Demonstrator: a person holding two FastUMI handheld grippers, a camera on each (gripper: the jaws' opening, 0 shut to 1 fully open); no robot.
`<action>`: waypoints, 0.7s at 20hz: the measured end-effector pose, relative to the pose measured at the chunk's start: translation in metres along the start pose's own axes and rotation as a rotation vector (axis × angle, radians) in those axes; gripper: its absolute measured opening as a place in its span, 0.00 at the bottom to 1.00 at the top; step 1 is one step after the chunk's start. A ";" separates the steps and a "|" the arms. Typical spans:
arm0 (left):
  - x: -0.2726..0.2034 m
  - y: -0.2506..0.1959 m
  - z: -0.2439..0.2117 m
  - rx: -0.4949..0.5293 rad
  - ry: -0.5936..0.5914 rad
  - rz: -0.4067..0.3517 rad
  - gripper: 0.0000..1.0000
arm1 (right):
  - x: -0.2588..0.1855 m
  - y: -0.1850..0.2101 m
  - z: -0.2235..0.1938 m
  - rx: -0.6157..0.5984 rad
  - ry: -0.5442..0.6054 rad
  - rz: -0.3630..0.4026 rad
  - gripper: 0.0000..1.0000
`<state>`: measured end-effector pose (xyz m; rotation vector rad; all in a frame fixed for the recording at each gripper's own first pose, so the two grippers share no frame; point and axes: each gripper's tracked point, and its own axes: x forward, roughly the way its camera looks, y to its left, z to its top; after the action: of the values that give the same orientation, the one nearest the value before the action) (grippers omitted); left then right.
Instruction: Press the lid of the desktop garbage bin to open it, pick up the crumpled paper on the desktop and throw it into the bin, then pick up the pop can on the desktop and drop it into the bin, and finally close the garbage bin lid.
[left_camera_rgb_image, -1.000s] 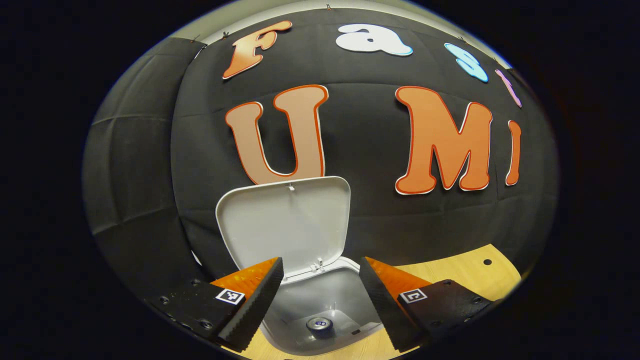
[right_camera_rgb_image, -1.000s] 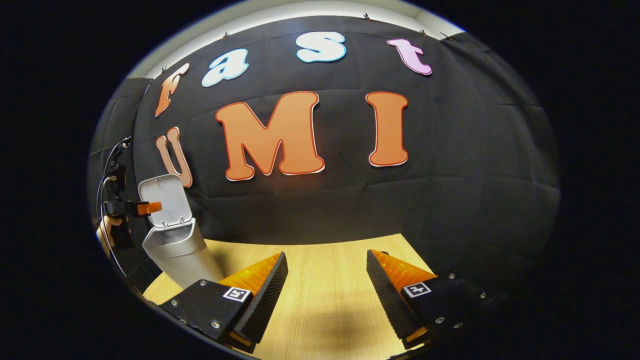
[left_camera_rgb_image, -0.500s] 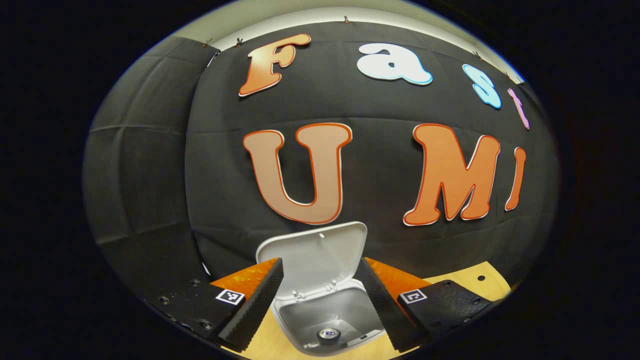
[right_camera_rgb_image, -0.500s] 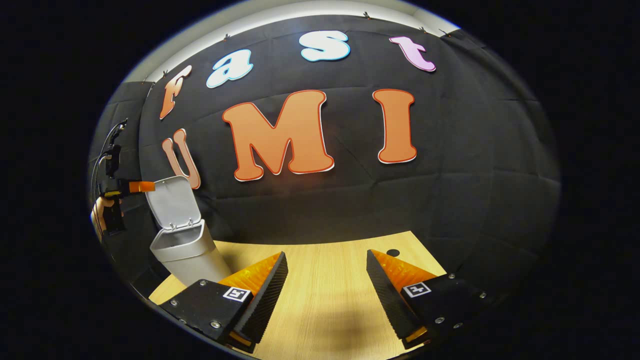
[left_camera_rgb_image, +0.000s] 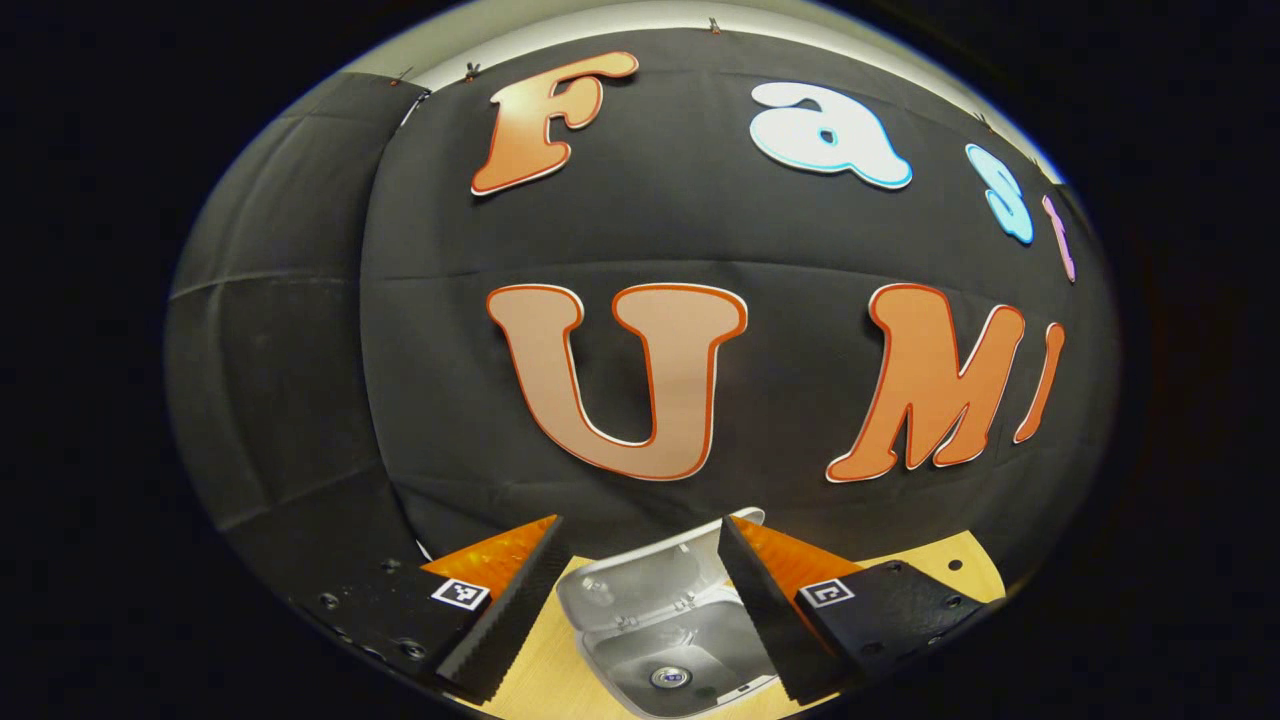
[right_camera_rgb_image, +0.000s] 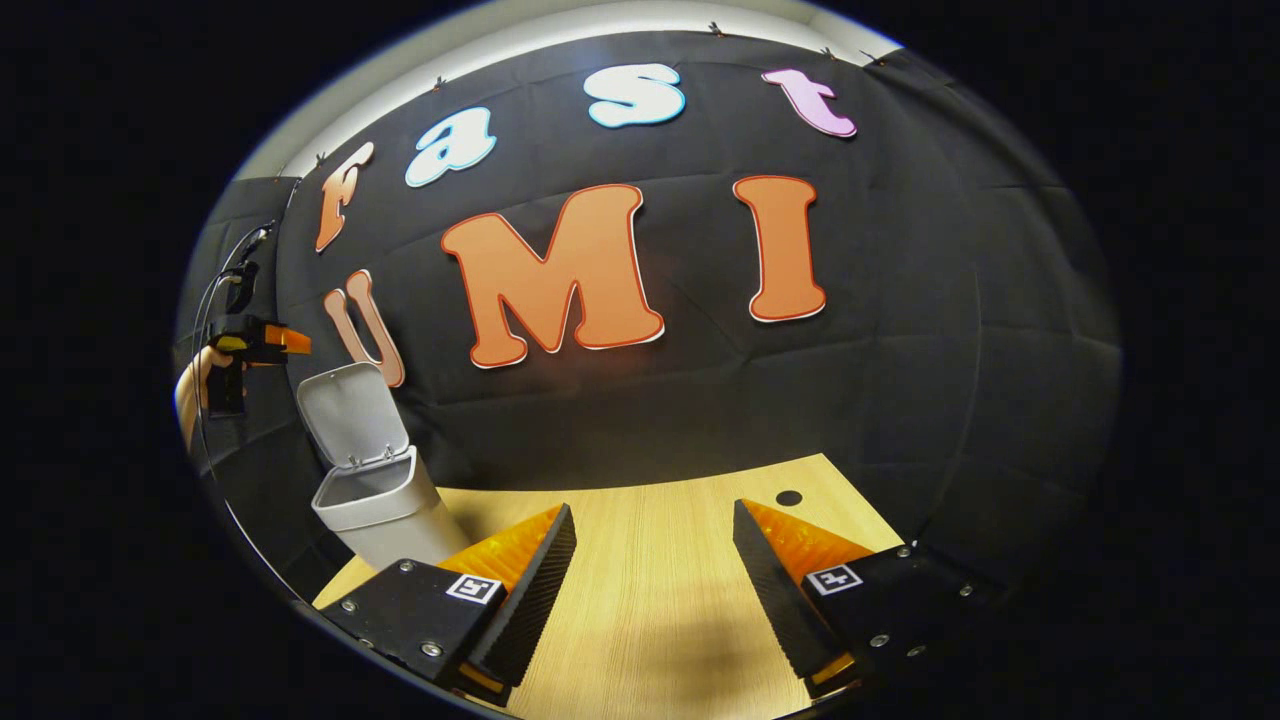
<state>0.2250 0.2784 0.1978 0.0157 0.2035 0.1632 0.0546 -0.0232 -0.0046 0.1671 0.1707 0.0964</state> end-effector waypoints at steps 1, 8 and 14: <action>0.008 0.003 0.004 0.019 0.013 0.000 0.96 | -0.001 -0.002 0.000 0.001 0.000 -0.005 0.94; 0.067 0.003 0.011 -0.004 0.160 -0.046 0.96 | 0.001 -0.004 -0.009 0.016 0.018 -0.033 0.94; 0.094 0.006 -0.017 -0.015 0.253 -0.059 0.96 | 0.002 -0.012 -0.007 0.030 0.020 -0.064 0.94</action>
<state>0.3118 0.2999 0.1628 -0.0258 0.4544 0.1072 0.0559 -0.0338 -0.0140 0.1904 0.1972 0.0317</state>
